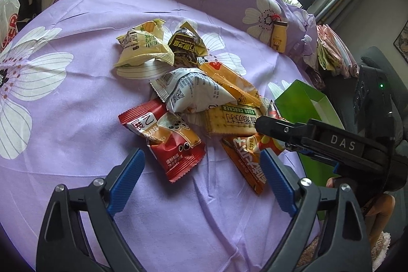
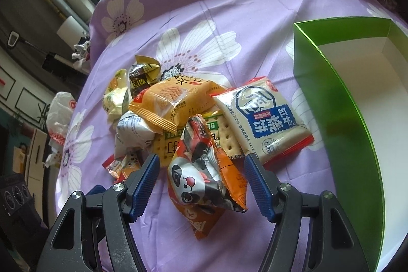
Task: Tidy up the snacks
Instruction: 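Reach the right gripper into the pile and grasp the panda-print bag, then carry the panda-print bag into the green box and open the right gripper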
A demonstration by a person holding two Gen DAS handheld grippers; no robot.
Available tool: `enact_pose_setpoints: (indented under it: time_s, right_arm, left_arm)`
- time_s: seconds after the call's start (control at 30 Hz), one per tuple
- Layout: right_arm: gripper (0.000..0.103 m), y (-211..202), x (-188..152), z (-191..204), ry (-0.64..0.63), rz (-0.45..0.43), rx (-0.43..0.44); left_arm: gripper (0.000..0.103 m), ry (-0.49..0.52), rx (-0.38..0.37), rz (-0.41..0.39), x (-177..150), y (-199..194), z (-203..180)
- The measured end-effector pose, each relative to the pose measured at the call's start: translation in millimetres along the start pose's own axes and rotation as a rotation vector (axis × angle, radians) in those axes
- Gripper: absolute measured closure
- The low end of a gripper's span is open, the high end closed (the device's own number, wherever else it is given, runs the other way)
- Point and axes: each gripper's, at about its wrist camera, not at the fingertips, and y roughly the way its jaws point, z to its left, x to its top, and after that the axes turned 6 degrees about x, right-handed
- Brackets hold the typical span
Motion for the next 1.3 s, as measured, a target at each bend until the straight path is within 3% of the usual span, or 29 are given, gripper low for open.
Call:
enact_pose_setpoints:
  time_s: [0.07, 0.2, 0.33, 0.43, 0.63, 0.83, 1.03, 1.3]
  right_arm:
    - [0.033, 4.4, -1.5, 2.1, -0.007, 0.017, 0.013]
    - [0.033, 13.3, -4.1, 5.6, -0.016, 0.047, 0.023]
    - [0.033, 24.7, -6.3, 5.3, 0.007, 0.094, 0.074]
    - [0.033, 30.8, -8.3, 6.4, 0.005, 0.104, 0.066]
    - [0.034, 33.8, -13.5, 20.4, -0.043, 0.116, 0.077]
    - [0.035, 28.0, -13.0, 19.8, -0.011, 0.122, 0.167]
    - [0.035, 13.2, -14.7, 31.9, -0.056, 0.083, 0.148]
    - [0.035, -28.1, -13.6, 35.8, -0.084, -0.018, 0.21]
  left_arm:
    - [0.02, 0.0, -0.009, 0.006, -0.8, 1.8, -0.5]
    - [0.022, -0.006, -0.022, 0.021, -2.3, 6.8, -1.6]
    - [0.035, -0.003, -0.018, 0.039, -4.2, 14.7, -2.8]
    - [0.049, -0.02, -0.047, 0.069, -6.7, 22.8, -1.1]
    - [0.064, -0.005, -0.099, 0.049, -9.5, 21.0, -9.3]
    - [0.07, -0.026, -0.12, 0.015, -7.2, 15.3, -4.1]
    - [0.07, -0.016, -0.127, -0.016, -5.3, 1.9, -10.3]
    - [0.07, 0.01, -0.197, -0.089, 3.4, -26.8, -31.2]
